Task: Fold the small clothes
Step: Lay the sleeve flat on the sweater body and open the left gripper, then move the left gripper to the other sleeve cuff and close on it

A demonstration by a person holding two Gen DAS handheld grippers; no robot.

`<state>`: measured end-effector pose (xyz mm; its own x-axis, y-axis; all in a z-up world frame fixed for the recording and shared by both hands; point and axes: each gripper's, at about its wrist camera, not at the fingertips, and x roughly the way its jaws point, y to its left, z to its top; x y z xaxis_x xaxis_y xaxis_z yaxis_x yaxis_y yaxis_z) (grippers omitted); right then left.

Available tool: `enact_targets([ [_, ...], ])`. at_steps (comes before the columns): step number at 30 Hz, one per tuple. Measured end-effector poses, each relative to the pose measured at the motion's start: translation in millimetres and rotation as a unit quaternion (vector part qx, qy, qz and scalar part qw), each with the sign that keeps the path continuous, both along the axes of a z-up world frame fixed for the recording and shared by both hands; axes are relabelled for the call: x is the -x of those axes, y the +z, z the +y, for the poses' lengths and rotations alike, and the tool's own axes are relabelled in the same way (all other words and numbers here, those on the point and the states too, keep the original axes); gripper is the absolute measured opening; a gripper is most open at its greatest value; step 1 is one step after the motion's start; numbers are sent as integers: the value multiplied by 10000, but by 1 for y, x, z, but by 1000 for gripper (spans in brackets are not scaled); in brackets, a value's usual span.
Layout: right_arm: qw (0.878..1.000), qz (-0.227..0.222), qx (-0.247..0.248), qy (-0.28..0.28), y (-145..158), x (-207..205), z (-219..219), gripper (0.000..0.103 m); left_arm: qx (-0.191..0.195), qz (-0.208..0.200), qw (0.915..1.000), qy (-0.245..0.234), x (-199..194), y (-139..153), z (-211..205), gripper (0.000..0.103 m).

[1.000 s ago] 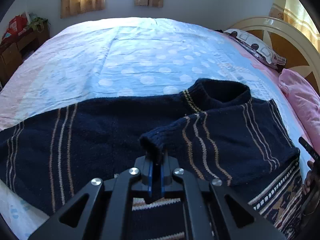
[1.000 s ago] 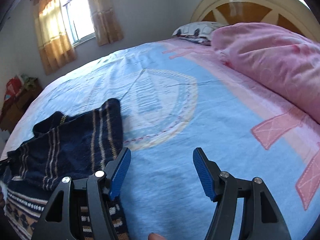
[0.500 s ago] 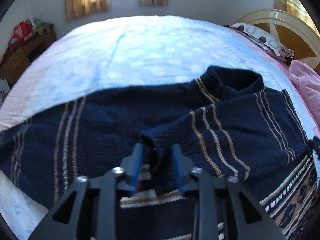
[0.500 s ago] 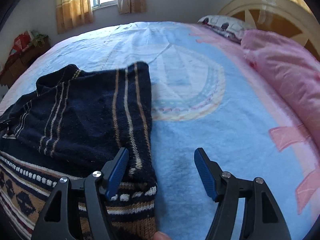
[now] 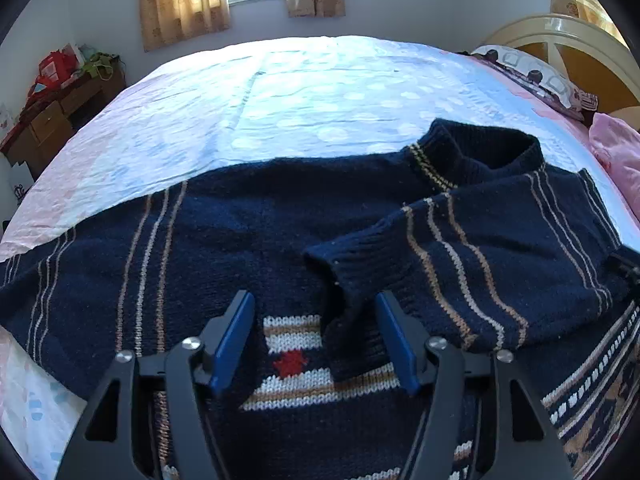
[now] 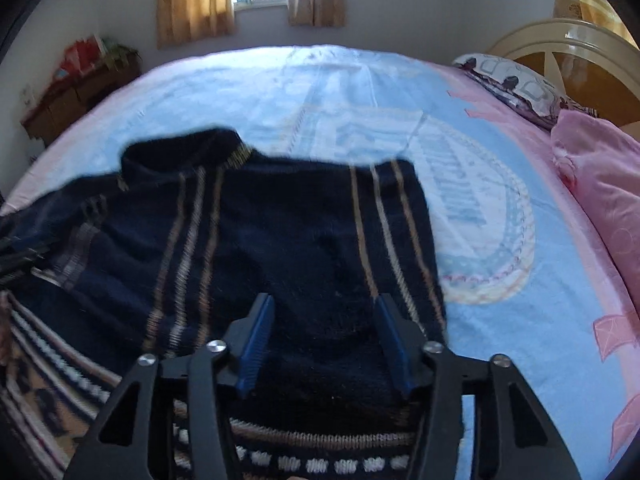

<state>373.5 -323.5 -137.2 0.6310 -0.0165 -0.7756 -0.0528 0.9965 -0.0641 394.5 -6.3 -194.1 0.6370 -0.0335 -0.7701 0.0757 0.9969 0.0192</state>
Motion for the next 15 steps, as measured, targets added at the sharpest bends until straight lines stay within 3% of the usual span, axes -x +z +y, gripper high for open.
enact_targets([
  [3,9999,47,135,-51,-13,2,1,52,78,-2,10000,7,2,-2,2,71],
  [15,9988,-25,460,-156,-16,18,9,52,270,45,9996,-45,4,0,4,83],
])
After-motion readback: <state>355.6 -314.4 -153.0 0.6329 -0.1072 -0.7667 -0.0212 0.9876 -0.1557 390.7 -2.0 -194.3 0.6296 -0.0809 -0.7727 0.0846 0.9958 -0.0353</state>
